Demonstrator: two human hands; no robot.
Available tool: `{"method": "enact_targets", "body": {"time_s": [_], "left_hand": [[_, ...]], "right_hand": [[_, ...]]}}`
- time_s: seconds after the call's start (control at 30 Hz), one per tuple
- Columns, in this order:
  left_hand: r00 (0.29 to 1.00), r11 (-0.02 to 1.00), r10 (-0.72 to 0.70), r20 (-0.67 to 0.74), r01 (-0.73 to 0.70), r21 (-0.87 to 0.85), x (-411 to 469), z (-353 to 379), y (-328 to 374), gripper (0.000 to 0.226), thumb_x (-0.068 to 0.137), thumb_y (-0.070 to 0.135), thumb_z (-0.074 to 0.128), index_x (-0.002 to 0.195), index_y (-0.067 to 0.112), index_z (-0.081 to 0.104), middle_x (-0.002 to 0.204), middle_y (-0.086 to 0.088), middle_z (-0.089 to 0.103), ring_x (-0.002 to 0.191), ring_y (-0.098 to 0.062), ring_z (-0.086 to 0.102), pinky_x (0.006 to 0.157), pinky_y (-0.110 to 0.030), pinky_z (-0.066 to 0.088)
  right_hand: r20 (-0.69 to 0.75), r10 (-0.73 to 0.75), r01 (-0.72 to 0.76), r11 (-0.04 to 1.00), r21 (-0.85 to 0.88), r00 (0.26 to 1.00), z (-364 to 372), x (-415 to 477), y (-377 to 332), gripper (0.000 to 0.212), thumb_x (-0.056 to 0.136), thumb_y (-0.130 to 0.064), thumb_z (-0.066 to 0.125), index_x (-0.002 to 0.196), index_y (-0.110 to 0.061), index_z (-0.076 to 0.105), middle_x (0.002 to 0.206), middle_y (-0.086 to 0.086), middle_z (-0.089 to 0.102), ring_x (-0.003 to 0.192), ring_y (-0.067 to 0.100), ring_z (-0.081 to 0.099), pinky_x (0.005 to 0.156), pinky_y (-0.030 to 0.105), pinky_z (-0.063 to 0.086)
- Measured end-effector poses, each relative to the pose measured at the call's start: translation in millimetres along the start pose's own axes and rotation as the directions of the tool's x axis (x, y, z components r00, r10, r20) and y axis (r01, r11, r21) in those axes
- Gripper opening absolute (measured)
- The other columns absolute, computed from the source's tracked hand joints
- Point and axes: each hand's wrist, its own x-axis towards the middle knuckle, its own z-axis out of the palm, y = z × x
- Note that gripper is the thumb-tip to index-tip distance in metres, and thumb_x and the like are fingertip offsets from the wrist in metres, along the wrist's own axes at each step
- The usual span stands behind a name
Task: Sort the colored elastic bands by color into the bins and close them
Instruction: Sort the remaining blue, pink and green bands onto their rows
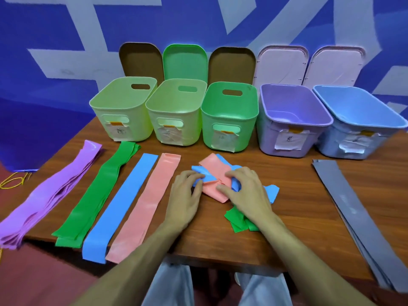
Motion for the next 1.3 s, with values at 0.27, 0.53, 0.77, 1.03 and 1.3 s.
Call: {"method": "enact_targets", "body": {"time_s": [0.27, 0.53, 0.77, 1.03, 1.3], "left_hand": [[0.997, 0.997, -0.077, 0.032, 0.076, 0.018, 7.7, 2.8, 2.1, 0.02, 0.091, 0.037, 0.055, 0.1, 0.021, 0.065, 0.103, 0.007, 0.056, 0.097, -0.008, 0.049, 0.088, -0.033, 0.043], [0.998, 0.998, -0.055, 0.006, 0.055, 0.024, 7.4, 3.9, 0.9, 0.015, 0.091, 0.03, 0.055, 0.097, 0.02, 0.065, 0.099, 0.006, 0.056, 0.097, -0.013, 0.051, 0.089, -0.041, 0.045], [0.999, 0.996, -0.05, 0.008, 0.049, 0.075, 6.3, 2.6, 3.2, 0.018, 0.093, 0.026, 0.053, 0.102, 0.017, 0.065, 0.105, 0.002, 0.056, 0.101, -0.015, 0.05, 0.089, -0.033, 0.04], [0.998, 0.989, -0.057, 0.032, 0.052, 0.137, 7.7, 3.2, 2.9, 0.02, 0.092, 0.03, 0.052, 0.106, 0.019, 0.063, 0.108, 0.002, 0.054, 0.103, -0.015, 0.048, 0.089, -0.031, 0.036], [0.998, 0.993, -0.053, 0.035, 0.049, 0.108, 5.8, -1.0, 7.3, 0.021, 0.092, 0.026, 0.051, 0.109, 0.017, 0.061, 0.11, 0.002, 0.054, 0.104, -0.013, 0.047, 0.089, -0.026, 0.032]], "right_hand": [[-0.162, 0.227, -0.157, 0.92, 0.36, 0.96, -4.5, 0.9, 11.2, 0.009, 0.085, -0.018, 0.067, 0.076, -0.019, 0.069, 0.072, -0.006, 0.068, 0.066, 0.001, 0.058, 0.066, 0.012, 0.042], [-0.173, 0.471, -0.296, 0.758, 0.581, 0.865, -51.6, -1.0, 22.1, 0.01, 0.088, -0.008, 0.061, 0.083, -0.014, 0.068, 0.074, 0.001, 0.068, 0.067, 0.009, 0.061, 0.066, 0.026, 0.053], [0.137, 0.667, -0.568, 0.487, 0.663, 0.732, -79.0, -18.1, 24.9, 0.012, 0.09, -0.004, 0.054, 0.1, -0.004, 0.06, 0.085, 0.01, 0.064, 0.071, 0.018, 0.062, 0.064, 0.028, 0.057], [-0.024, -0.073, 0.07, 0.992, -0.106, 0.997, -88.0, -30.6, -0.7, 0.02, 0.08, -0.014, 0.067, 0.1, -0.017, 0.065, 0.1, -0.003, 0.056, 0.093, 0.008, 0.046, 0.084, 0.023, 0.038], [0.567, 0.055, 0.206, 0.9, -0.385, 0.822, -75.8, -24.7, -8.0, 0.046, 0.072, -0.041, 0.074, 0.114, -0.027, 0.062, 0.113, -0.006, 0.063, 0.107, 0.017, 0.053, 0.091, 0.039, 0.045]]}}
